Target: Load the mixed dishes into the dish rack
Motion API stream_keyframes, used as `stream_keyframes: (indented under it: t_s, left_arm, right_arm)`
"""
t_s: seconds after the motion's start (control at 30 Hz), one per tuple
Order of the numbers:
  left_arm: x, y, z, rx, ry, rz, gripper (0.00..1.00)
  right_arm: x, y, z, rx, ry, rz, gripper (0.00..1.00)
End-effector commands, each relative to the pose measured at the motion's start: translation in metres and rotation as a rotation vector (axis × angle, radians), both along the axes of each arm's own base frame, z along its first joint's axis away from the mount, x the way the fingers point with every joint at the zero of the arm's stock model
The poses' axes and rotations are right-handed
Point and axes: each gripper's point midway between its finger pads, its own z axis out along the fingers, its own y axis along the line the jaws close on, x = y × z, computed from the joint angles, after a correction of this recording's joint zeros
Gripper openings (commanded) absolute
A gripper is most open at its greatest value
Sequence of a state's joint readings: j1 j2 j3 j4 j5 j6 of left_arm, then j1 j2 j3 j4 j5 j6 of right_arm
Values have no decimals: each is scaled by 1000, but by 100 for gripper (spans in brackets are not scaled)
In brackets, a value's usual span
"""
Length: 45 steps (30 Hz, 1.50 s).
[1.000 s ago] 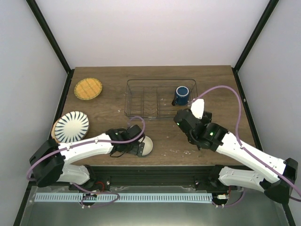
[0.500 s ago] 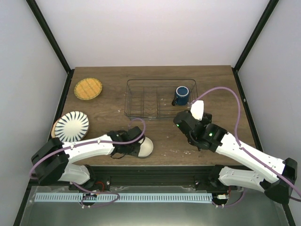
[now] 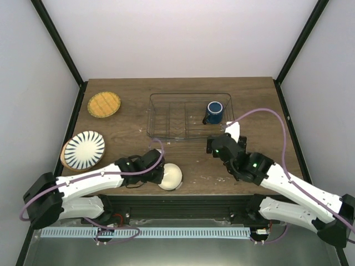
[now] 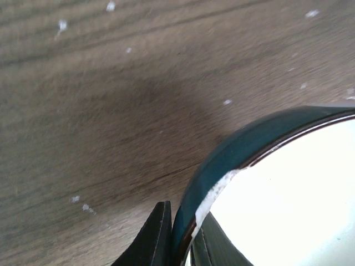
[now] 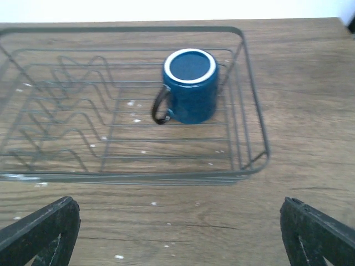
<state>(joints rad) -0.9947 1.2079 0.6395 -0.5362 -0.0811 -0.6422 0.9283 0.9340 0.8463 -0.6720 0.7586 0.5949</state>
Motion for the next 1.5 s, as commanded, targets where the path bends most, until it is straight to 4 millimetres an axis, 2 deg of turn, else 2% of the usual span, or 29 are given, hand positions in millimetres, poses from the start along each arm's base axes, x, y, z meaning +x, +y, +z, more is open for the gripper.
stream_keyframes:
  t_s: [0.0,0.1,0.27,0.37,0.5,0.7,0.83,0.97,1.07,1.3,1.47]
  left_arm:
    - [20,-31,55,-173,-154,-59,4]
    - [33,-37,86,-244,-245,-70,4]
    - [63,-31,126,-322,-389,-43,4]
    - [76,-31,152,-346,-470,-60,4]
    - [85,-38,175,-351,-546,-98,4]
    - [89,-45,179,-354,-557,-115,4]
    - [91,-44,175,-341,-554,-111,3]
    - [92,-40,171,-322,-552,-103,3]
    - [95,-39,172,-324,-562,-100,3]
    - [91,-48,193,-415,-591,-144,2]
    - [84,-57,197,-466,-568,-184,1]
  right_arm:
    - [3,29,24,155,-49,156,100]
    - [2,44,26,187,-32,242,100]
    - [-9,79,25,264,23,441,100]
    - [-14,89,16,276,86,492,100]
    - [-22,102,4,305,178,571,100]
    - [-43,120,17,408,168,722,100]
    - [-50,118,28,424,136,757,100]
    - [-54,117,28,418,142,774,100]
    - [-61,125,27,444,152,828,100]
    - [-62,126,20,469,168,862,100]
    - [-61,127,18,500,164,889,100]
